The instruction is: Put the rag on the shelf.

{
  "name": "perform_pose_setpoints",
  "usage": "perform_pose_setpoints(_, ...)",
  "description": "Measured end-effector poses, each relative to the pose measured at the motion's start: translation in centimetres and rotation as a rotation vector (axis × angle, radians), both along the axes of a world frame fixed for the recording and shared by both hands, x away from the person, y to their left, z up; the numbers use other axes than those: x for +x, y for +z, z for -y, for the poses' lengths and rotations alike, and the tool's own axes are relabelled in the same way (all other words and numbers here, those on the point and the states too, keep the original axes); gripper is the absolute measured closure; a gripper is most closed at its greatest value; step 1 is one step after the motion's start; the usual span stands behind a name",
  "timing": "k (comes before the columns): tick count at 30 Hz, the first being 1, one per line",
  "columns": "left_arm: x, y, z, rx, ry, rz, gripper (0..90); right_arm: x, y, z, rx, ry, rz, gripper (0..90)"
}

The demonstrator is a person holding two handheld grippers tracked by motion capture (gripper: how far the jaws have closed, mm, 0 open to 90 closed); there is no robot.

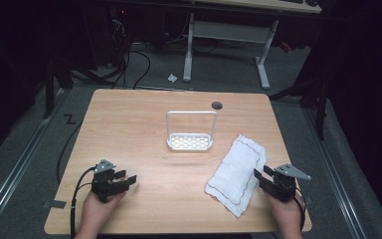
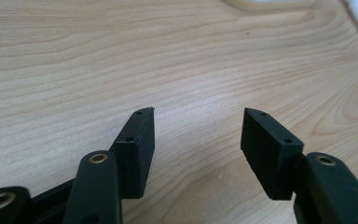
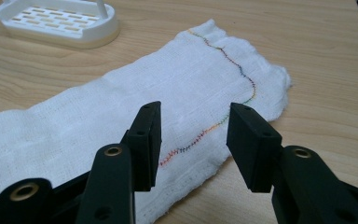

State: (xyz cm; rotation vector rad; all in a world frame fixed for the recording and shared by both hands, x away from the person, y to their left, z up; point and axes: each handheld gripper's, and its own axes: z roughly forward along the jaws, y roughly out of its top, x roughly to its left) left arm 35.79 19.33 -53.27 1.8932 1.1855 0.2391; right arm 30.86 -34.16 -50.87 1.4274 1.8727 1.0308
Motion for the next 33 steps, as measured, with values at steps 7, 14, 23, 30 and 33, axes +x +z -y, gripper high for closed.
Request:
perform_pose_setpoints(7,-0.3,-0.2,0.3,0.001,0.000,-0.003,44.7,0.2,-1.1,0.1,-0.018,0.018,-0.030,56.1)
perform_pose_setpoints(14,-0.6,0.0,0.1,-0.014,0.012,0.018,49.0,2.3,-1.3,-0.4,-0.001,0.059,-0.114,90.0)
perform_pose_setpoints(23,-0.8,0.0,1.0,-0.013,-0.043,-0.007,67.4,4.5,-2.2,-1.4,-0.041,0.080,-0.162,90.0)
perform_pose_setpoints(30,-2.0,0.4,6.9,-0.031,-0.212,-0.012,70.6,3.4,-2.3,-3.5,-0.032,0.164,-0.153,90.0)
perform_pose_setpoints(33,-2.0,0.3,9.7,-0.024,-0.265,-0.020,66.3,3.1,-2.4,-4.4,-0.027,0.202,-0.155,90.0)
